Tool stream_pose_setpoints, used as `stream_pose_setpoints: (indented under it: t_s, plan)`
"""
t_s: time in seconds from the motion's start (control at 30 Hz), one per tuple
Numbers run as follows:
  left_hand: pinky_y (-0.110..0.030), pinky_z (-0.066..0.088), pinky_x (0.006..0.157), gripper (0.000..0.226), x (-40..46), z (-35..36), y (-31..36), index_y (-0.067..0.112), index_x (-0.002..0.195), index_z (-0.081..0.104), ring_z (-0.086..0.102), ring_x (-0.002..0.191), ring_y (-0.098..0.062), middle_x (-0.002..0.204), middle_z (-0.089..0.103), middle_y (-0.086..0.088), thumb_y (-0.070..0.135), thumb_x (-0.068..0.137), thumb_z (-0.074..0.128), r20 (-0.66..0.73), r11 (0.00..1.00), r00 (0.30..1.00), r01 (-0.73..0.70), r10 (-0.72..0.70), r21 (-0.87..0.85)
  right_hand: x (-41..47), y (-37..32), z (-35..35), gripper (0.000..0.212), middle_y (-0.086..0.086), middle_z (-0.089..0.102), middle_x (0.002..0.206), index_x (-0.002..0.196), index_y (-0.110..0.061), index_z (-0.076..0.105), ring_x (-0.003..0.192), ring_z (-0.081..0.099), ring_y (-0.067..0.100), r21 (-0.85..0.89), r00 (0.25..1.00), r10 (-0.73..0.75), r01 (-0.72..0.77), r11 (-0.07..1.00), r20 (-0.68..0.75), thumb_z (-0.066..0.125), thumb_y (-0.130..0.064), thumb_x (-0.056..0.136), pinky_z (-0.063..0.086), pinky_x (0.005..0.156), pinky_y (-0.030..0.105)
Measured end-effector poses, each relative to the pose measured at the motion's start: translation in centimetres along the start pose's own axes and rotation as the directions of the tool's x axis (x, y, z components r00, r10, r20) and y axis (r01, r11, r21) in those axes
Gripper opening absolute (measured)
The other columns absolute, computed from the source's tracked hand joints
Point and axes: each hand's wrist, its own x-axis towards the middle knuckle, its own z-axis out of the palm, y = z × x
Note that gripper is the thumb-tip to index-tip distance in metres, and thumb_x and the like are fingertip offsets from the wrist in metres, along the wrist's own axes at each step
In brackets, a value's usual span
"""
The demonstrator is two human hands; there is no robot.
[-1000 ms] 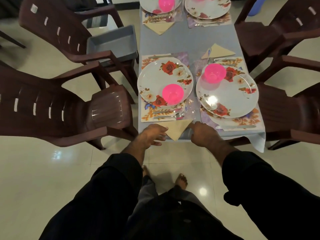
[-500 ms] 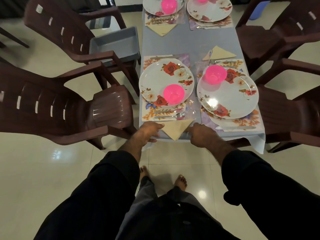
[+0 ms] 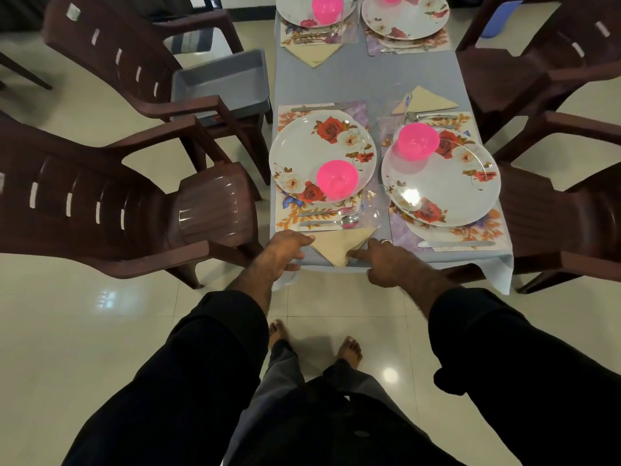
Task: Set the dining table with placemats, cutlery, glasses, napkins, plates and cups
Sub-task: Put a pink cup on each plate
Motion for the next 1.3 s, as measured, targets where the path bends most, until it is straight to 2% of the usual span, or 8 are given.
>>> stream_pose_setpoints:
  t_s: [0.07, 0.17, 0.33, 0.5, 0.77, 0.97, 1.17, 1.3]
  plan:
    - [-0.05, 0.059, 0.101, 0.043, -0.1, 0.0, -0.2, 0.019, 0.13, 0.059, 0.067, 0.115, -0.026, 0.127, 0.066, -0.006, 0.035, 0.096, 0.08, -0.005, 1.0, 1.0, -0.009, 0.009, 0.002, 0.0, -0.1, 0.1, 0.071, 0.007, 0.045, 0.154, 0.157, -0.042, 0.039, 0.131, 0.051, 0.029, -0.004, 1.0, -0.008, 0.008, 1.0, 0.006, 0.066, -0.023, 0.094, 0.053, 0.103, 0.04]
    - [-0.05, 0.059, 0.101, 0.036, -0.3, 0.3, -0.4, 0.017, 0.128, 0.062, 0.069, 0.113, -0.027, 0.125, 0.069, -0.008, 0.033, 0.099, 0.077, 0.036, 0.999, 0.999, -0.015, 0.013, 0.032, 0.0, 0.0, 0.4, 0.066, 0.004, 0.054, 0.143, 0.15, -0.041, 0.051, 0.124, 0.056, 0.027, 0.07, 1.0, 0.001, -0.001, 0.998, -0.003, 0.066, -0.018, 0.091, 0.052, 0.102, 0.038]
    - [-0.046, 0.062, 0.096, 0.034, 0.2, 1.2, -0.4, 0.019, 0.125, 0.062, 0.07, 0.112, -0.025, 0.123, 0.068, -0.007, 0.035, 0.098, 0.077, 0.008, 1.0, 1.0, -0.028, 0.028, 0.004, -0.2, 0.9, 0.5, 0.052, 0.004, 0.062, 0.126, 0.14, -0.028, 0.062, 0.111, 0.062, 0.024, 0.106, 0.997, 0.056, -0.049, 0.993, -0.061, 0.067, -0.019, 0.089, 0.055, 0.094, 0.035]
    - [-0.044, 0.064, 0.093, 0.037, 0.8, 1.7, 0.1, 0.019, 0.123, 0.062, 0.07, 0.111, -0.025, 0.123, 0.068, -0.007, 0.037, 0.096, 0.079, -0.001, 0.998, 1.0, -0.025, 0.025, -0.063, -0.3, 2.3, 0.6, 0.054, 0.004, 0.063, 0.135, 0.142, -0.027, 0.06, 0.114, 0.063, 0.026, 0.161, 0.992, 0.094, -0.08, 0.984, -0.081, 0.07, -0.024, 0.089, 0.058, 0.095, 0.038]
    - [-0.05, 0.06, 0.1, 0.039, -2.7, -0.9, -0.5, 0.018, 0.13, 0.061, 0.07, 0.112, -0.027, 0.125, 0.068, -0.007, 0.035, 0.099, 0.076, -0.002, 1.0, 1.0, -0.03, 0.03, -0.002, -0.6, -0.2, -1.6, 0.049, 0.006, 0.065, 0.136, 0.141, -0.023, 0.062, 0.119, 0.064, 0.026, 0.157, 0.987, 0.096, -0.076, 0.985, -0.128, 0.069, -0.025, 0.092, 0.057, 0.099, 0.04]
    - [-0.04, 0.06, 0.08, 0.032, -5.6, -6.9, -0.5, 0.014, 0.124, 0.066, 0.07, 0.109, -0.026, 0.121, 0.07, -0.008, 0.035, 0.101, 0.074, -0.064, 0.991, 0.994, -0.083, 0.09, 0.109, -0.3, -5.4, -3.1, 0.043, 0.007, 0.063, 0.137, 0.135, -0.023, 0.064, 0.122, 0.062, 0.029, 0.153, 0.986, 0.052, -0.027, 0.988, -0.16, 0.066, -0.03, 0.092, 0.054, 0.101, 0.042]
    - [-0.037, 0.054, 0.074, 0.027, -7.3, -15.8, -3.8, 0.015, 0.116, 0.069, 0.07, 0.1, -0.022, 0.115, 0.072, -0.008, 0.037, 0.1, 0.074, -0.143, 0.982, 0.975, -0.155, 0.169, 0.105, 0.5, -14.4, -3.6, 0.044, 0.007, 0.061, 0.139, 0.14, -0.021, 0.062, 0.128, 0.057, 0.03, 0.065, 0.983, -0.036, 0.048, 0.997, -0.18, 0.064, -0.028, 0.096, 0.048, 0.104, 0.038]
    - [-0.036, 0.055, 0.07, 0.023, -8.5, -24.1, -7.9, 0.018, 0.114, 0.07, 0.069, 0.092, -0.021, 0.109, 0.073, -0.006, 0.035, 0.1, 0.076, -0.166, 0.986, 0.972, -0.158, 0.164, 0.049, 2.2, -22.7, -3.6, 0.036, 0.01, 0.067, 0.126, 0.129, -0.017, 0.066, 0.114, 0.064, 0.031, -0.042, 0.985, -0.075, 0.069, 0.997, -0.155, 0.062, -0.028, 0.095, 0.054, 0.096, 0.038]
